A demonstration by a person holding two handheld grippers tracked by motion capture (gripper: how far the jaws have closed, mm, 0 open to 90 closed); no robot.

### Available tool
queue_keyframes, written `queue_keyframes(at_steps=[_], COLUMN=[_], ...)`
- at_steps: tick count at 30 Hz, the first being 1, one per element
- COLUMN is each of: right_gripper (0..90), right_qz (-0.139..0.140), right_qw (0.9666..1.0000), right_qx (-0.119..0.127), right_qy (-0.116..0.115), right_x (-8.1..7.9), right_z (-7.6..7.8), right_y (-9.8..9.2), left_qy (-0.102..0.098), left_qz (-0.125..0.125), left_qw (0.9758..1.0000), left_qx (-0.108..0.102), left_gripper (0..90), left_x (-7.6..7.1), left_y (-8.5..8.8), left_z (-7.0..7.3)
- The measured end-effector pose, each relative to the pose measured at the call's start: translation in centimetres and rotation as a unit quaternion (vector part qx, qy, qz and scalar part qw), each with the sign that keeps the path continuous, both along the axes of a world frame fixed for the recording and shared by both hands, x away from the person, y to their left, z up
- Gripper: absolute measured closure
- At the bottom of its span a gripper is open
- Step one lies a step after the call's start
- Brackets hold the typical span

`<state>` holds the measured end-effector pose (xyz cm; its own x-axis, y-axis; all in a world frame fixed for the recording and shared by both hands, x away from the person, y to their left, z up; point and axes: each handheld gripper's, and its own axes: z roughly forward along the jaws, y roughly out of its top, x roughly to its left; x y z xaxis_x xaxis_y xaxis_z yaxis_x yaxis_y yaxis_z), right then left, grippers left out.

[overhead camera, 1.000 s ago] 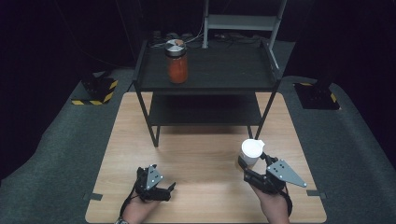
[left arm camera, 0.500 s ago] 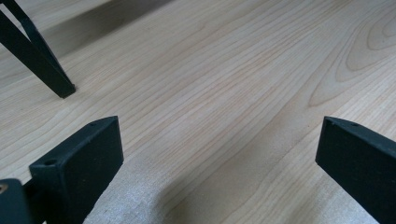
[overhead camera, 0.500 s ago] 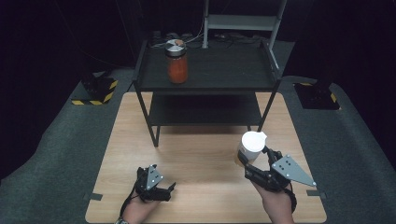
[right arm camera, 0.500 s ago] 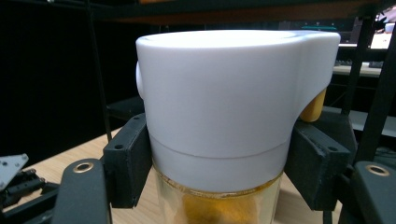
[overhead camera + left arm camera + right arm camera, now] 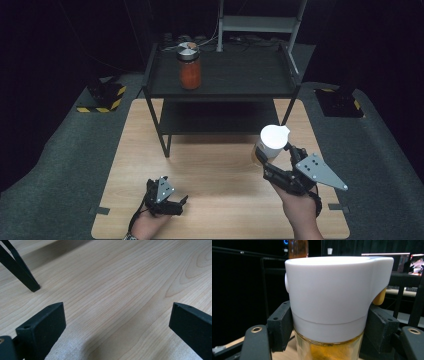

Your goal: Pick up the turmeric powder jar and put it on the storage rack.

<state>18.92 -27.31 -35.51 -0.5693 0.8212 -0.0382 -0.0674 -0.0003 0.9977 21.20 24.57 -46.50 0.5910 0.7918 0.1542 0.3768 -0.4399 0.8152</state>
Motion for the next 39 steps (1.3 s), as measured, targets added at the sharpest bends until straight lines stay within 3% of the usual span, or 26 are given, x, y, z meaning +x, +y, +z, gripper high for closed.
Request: queue_keyframes(at_steps=[10, 22, 39], right_gripper=[30.1, 30.2, 30.1], right_qz=[0.000, -0.001, -0.008], right_qw=[0.9997, 0.9995, 0.9993], right_qx=[-0.003, 0.011, 0.012], right_qy=[-0.023, -0.031, -0.034], right_x=[0.9, 2.3, 4.8], right_z=[2.2, 4.1, 6.8], right_y=[0.5, 1.1, 2.1], left_qy=[0.000, 0.001, 0.005], left_qz=[-0.002, -0.003, -0.007], left_qw=[1.0000, 1.0000, 1.0000], left_qx=[0.000, -0.002, 0.000], left_gripper=[1.0, 1.0, 1.0], left_x=[0.0, 0.1, 0.3], left_y=[0.0, 0.1, 0.1], left_z=[0.0, 0.0, 0.1])
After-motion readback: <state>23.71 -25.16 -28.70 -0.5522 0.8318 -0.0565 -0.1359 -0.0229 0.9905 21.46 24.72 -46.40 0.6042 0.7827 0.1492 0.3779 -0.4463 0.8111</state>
